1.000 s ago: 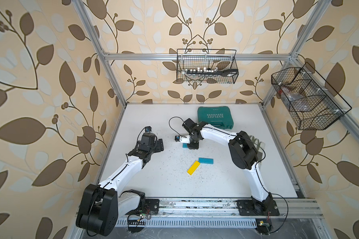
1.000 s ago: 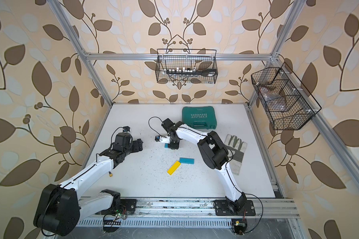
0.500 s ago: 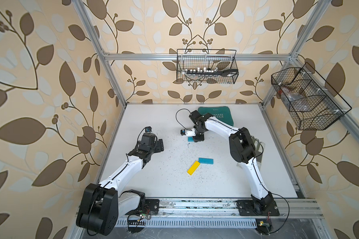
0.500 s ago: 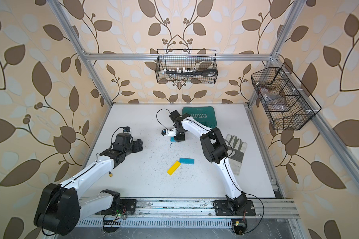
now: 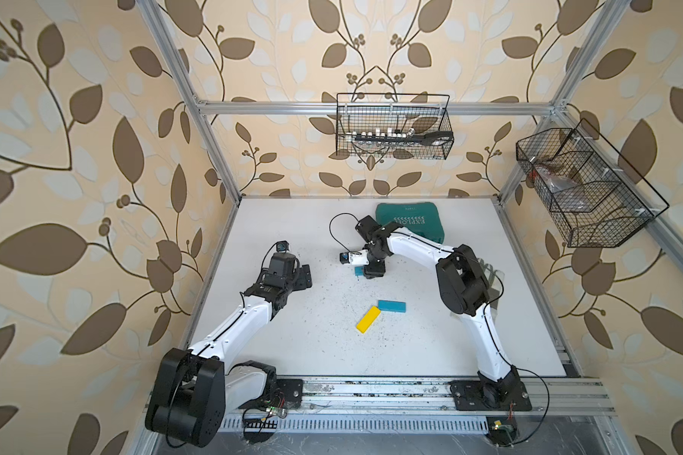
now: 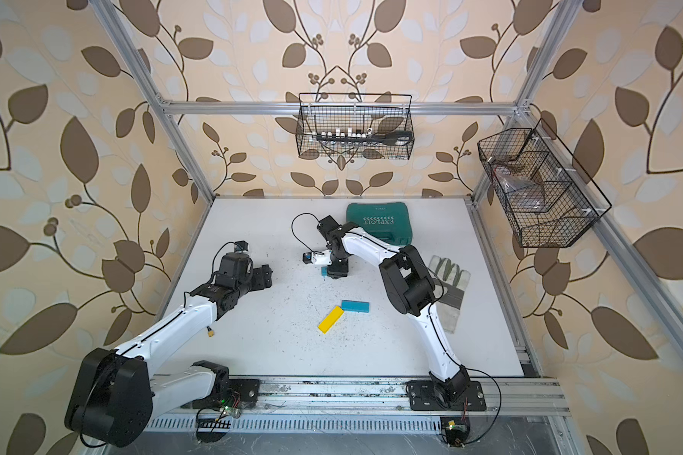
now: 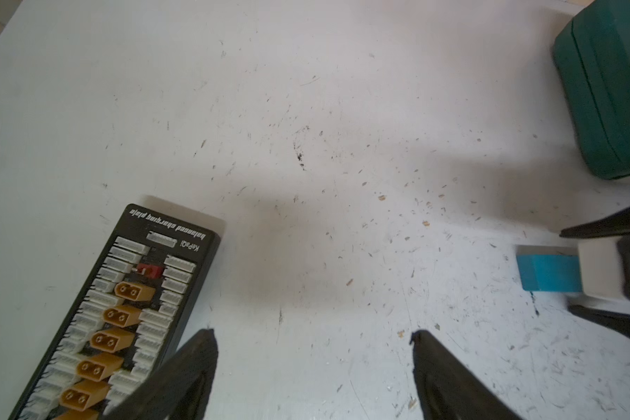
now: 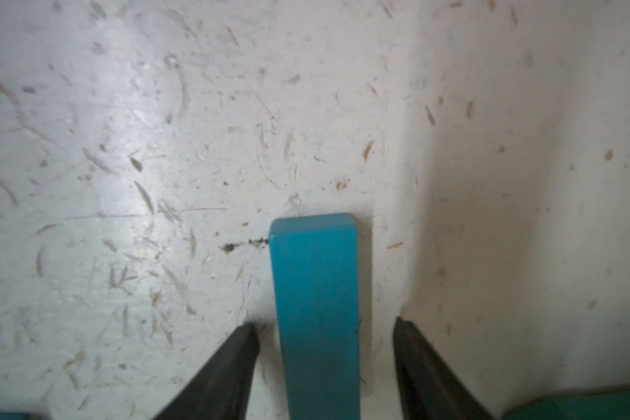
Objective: Assemble the number 7 with building blocks
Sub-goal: Move the building block to the center of the board, then assemble the building block at the center of the board.
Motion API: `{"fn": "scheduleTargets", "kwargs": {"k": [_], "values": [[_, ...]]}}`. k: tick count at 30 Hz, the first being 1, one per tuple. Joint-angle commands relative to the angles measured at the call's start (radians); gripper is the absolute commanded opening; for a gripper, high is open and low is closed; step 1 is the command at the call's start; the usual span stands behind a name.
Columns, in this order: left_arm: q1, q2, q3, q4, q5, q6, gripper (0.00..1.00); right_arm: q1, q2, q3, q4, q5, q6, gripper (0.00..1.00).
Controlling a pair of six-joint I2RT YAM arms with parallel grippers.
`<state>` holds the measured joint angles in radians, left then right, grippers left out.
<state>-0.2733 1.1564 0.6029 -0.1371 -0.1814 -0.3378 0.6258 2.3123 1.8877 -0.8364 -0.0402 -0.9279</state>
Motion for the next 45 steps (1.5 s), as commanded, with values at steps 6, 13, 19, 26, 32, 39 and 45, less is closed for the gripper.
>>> {"fn": "scheduleTargets", "kwargs": {"k": [6,13,19,26,32,39,45], "values": [[0.014,-0.011,0.017,0.010,-0.005,0.006,0.87,0.024,-0.342,-0.202,0.185,0.040,0.211,0.99],[0.016,-0.010,0.017,0.005,-0.012,0.003,0.87,0.092,-0.790,-0.650,0.408,0.147,0.853,0.99],[0.016,-0.014,0.015,0.005,-0.015,0.002,0.87,0.103,-0.846,-0.886,0.314,0.009,0.874,0.74],[0.016,-0.014,0.015,0.005,-0.016,0.001,0.87,0.118,-0.753,-0.877,0.244,0.076,0.747,0.67],[0.016,-0.015,0.014,0.005,-0.017,0.000,0.87,0.133,-0.600,-0.799,0.229,0.132,0.713,0.68],[0.016,-0.027,0.007,0.007,-0.027,-0.003,0.88,0.186,-0.458,-0.777,0.309,0.217,0.698,0.60],[0.017,-0.024,0.009,0.005,-0.028,-0.005,0.88,0.186,-0.422,-0.751,0.270,0.201,0.752,0.18]]}}
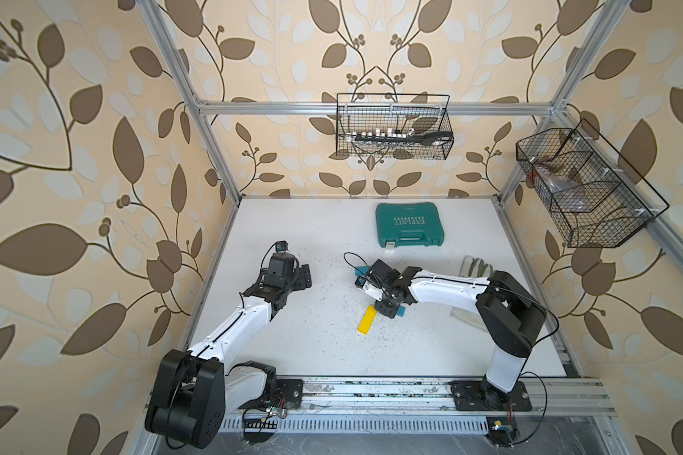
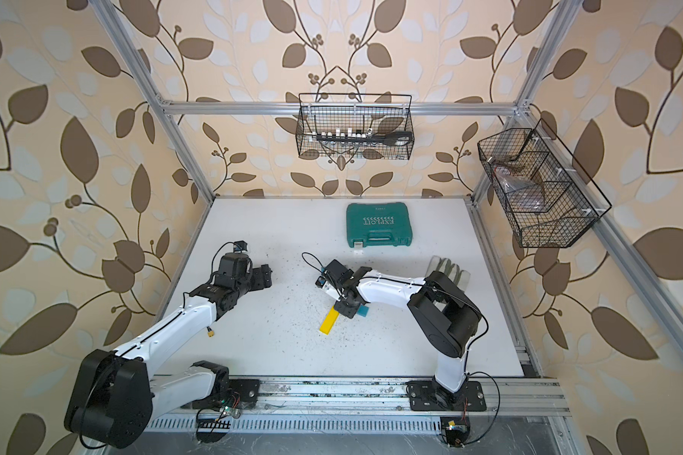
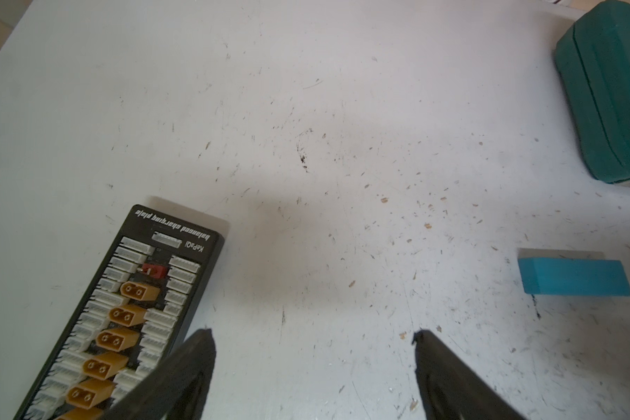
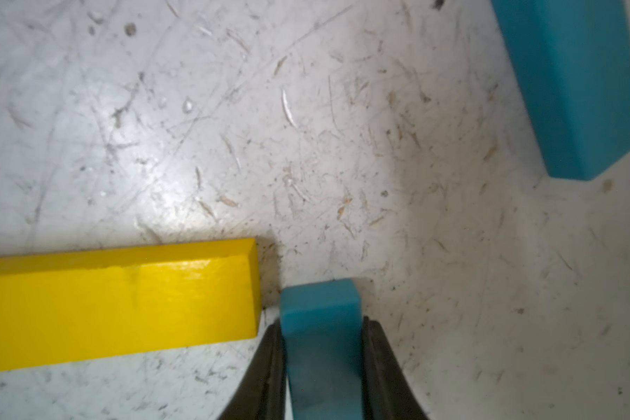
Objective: Assemble the number 7 with building blocks
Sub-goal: Assemble the building block at the center of the board.
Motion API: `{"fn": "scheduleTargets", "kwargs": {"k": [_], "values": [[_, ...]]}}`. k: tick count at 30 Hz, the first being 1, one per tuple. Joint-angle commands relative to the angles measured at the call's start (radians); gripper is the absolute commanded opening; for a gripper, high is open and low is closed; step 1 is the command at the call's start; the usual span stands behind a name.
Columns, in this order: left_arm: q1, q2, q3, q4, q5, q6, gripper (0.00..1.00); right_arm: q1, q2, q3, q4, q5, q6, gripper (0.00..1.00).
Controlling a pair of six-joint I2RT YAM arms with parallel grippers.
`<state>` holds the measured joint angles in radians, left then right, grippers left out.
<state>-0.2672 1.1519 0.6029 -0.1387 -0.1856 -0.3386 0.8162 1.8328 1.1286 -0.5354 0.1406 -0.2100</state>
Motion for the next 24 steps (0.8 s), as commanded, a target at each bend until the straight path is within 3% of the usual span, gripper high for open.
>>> {"fn": "scheduleTargets", "kwargs": {"k": [1,6,14,20,24], "values": [[0.011,-0.020,0.009,0.007,-0.024,-0.005,0.88,-0.004,0.060,0.017,-0.047,0.020,0.057,0.16],[0.011,-0.020,0.009,0.005,-0.027,-0.006,0.89,-0.008,0.070,0.081,-0.098,-0.075,0.244,0.12],[0.013,-0.029,0.004,0.002,-0.040,-0.011,0.91,-0.130,0.166,0.245,-0.186,-0.057,0.660,0.11],[0.014,-0.029,0.005,0.000,-0.046,-0.015,0.92,-0.145,0.176,0.199,-0.181,0.031,0.799,0.14],[0.016,-0.029,0.005,-0.002,-0.048,-0.016,0.92,-0.178,0.210,0.207,-0.178,0.003,0.896,0.14]]}}
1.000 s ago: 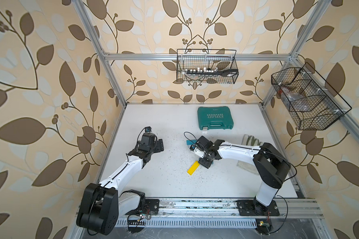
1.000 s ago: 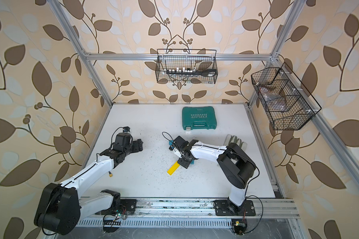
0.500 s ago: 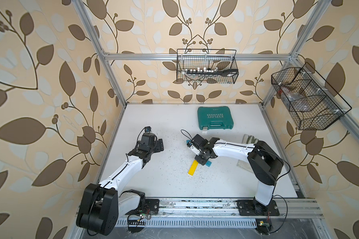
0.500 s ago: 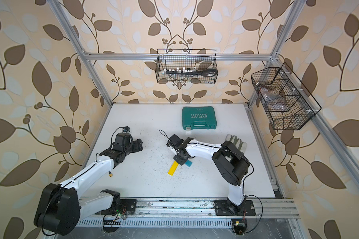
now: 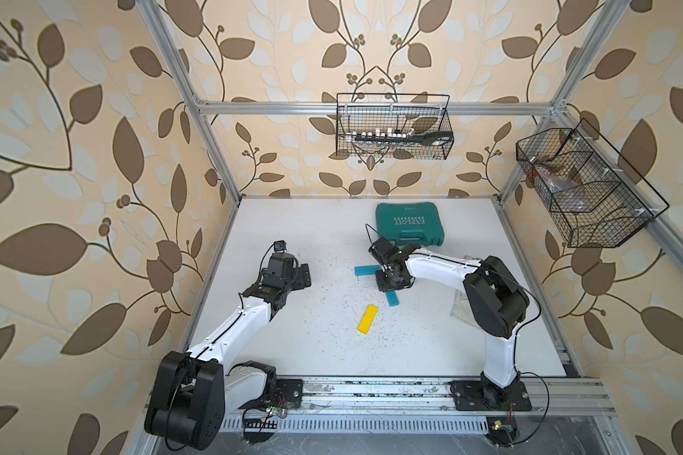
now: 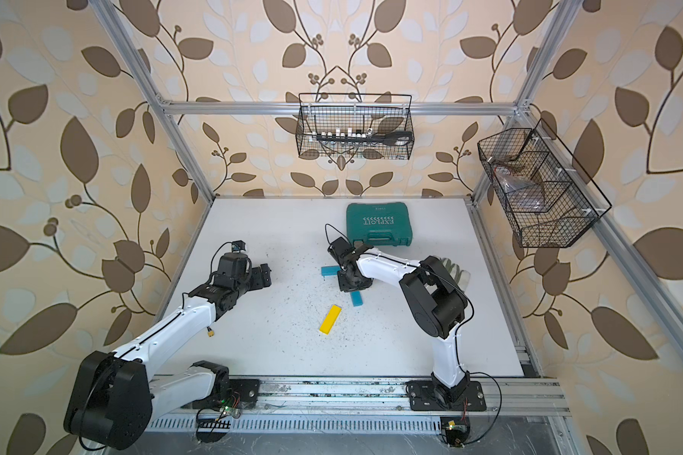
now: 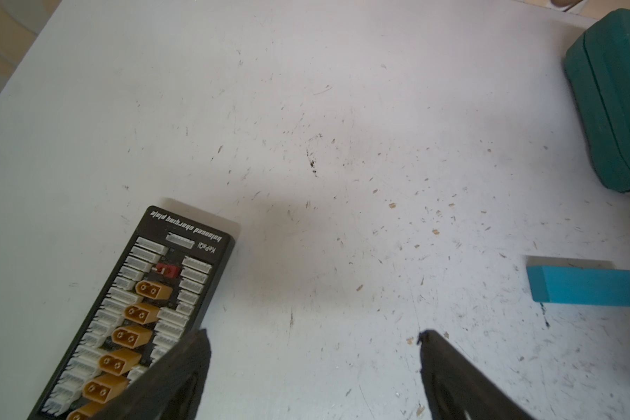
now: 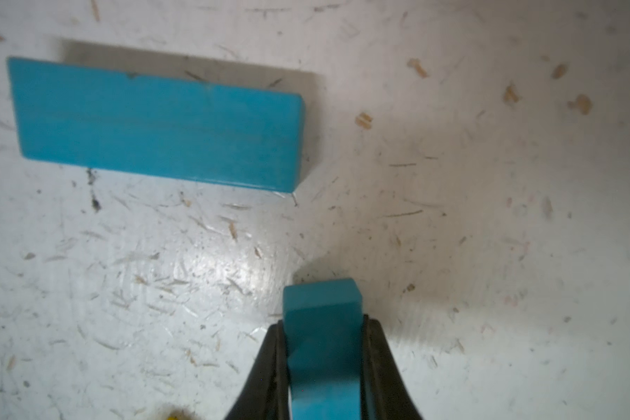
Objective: Assemble the number 7 with building blocks
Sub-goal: Assemble the building block at the center of the board.
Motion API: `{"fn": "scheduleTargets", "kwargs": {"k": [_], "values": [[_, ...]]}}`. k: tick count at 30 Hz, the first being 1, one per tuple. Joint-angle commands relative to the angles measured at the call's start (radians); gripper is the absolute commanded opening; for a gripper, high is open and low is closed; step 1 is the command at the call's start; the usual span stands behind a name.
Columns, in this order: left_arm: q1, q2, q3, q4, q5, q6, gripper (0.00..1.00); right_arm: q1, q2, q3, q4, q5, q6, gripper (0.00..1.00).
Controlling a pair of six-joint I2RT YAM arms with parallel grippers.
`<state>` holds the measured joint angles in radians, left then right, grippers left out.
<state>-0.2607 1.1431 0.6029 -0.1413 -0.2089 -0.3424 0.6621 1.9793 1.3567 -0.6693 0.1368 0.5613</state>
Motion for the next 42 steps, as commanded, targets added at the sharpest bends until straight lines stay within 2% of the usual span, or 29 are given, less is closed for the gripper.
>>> {"fn": "scheduleTargets", "kwargs": {"k": [1,16,30,34,42], "values": [[0.009,-0.020,0.006,0.000,-0.026,-0.014,0.92,-0.028,0.072,-0.013,-0.048,0.009,0.147,0.14],[0.018,-0.020,0.007,-0.004,-0.027,-0.021,0.93,-0.012,0.161,0.099,-0.184,0.059,0.376,0.11],[0.023,-0.019,0.008,-0.007,-0.028,-0.026,0.93,0.042,0.197,0.191,-0.202,0.026,0.437,0.13],[0.024,-0.019,0.008,-0.007,-0.029,-0.026,0.94,0.042,0.197,0.196,-0.200,0.030,0.440,0.19],[0.025,-0.020,0.008,-0.007,-0.027,-0.025,0.94,0.042,0.213,0.215,-0.173,0.011,0.445,0.21]]}}
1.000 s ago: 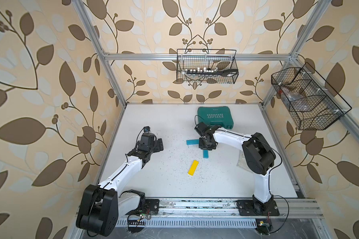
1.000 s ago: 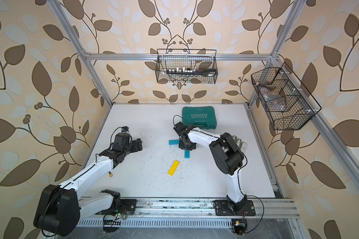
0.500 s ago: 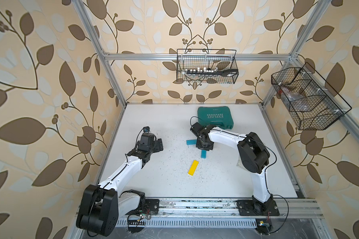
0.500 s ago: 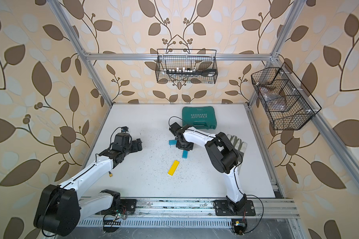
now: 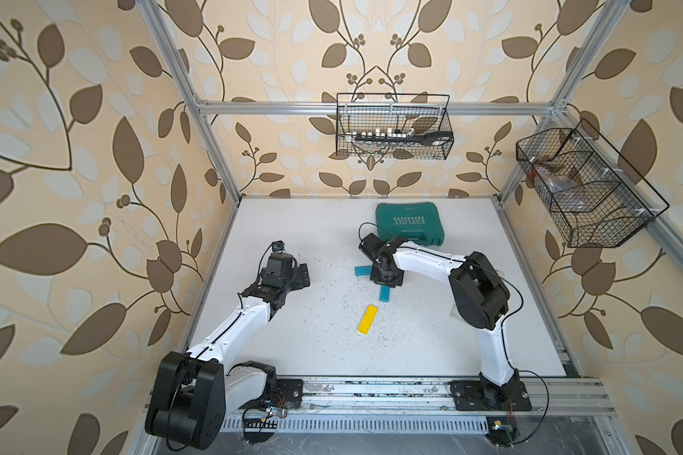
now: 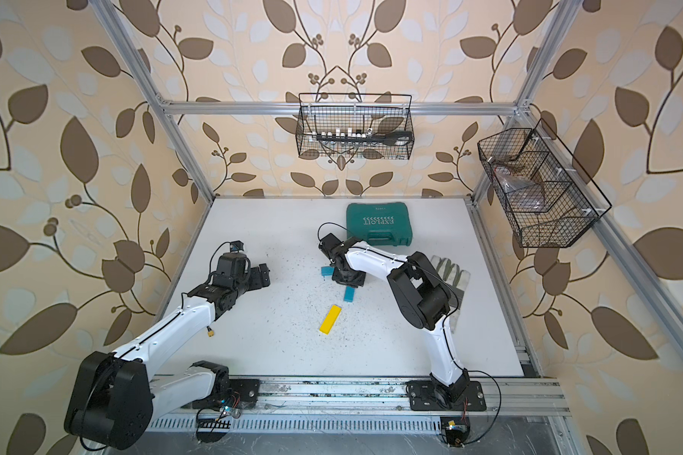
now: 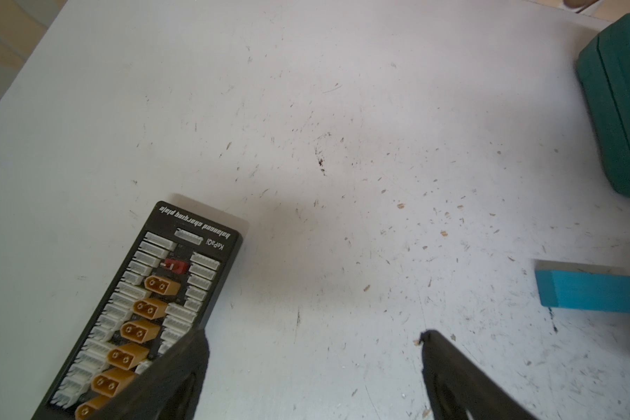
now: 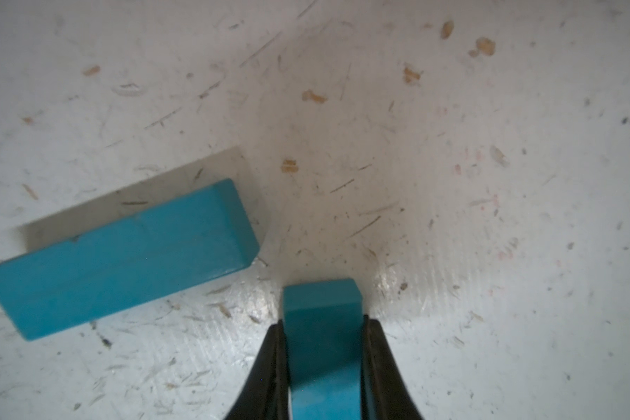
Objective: Assemble the number 7 with building blocks
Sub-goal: Assemble the building block at the center of the board.
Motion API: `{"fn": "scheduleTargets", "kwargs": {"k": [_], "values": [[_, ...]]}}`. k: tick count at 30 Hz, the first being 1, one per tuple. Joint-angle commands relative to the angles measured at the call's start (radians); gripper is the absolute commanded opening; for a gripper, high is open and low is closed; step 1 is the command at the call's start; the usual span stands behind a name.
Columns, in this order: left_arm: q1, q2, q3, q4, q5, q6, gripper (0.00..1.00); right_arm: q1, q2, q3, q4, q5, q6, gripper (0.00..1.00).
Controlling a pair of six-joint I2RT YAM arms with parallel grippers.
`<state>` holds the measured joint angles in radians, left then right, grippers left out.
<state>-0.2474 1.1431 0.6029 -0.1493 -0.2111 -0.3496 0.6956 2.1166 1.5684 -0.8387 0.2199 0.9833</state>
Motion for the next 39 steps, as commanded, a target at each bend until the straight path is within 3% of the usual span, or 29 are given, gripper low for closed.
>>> {"fn": "scheduleTargets", "kwargs": {"k": [1,21,39], "values": [[0.013,-0.020,0.006,0.001,-0.025,-0.018,0.94,0.008,0.078,0.006,-0.003,-0.074,0.023,0.22],[0.014,-0.019,0.008,0.001,-0.017,-0.017,0.94,0.008,0.066,-0.014,0.058,-0.091,0.041,0.38],[0.016,-0.017,0.008,0.001,-0.012,-0.015,0.94,-0.009,0.042,-0.028,0.035,-0.026,0.032,0.40]]}}
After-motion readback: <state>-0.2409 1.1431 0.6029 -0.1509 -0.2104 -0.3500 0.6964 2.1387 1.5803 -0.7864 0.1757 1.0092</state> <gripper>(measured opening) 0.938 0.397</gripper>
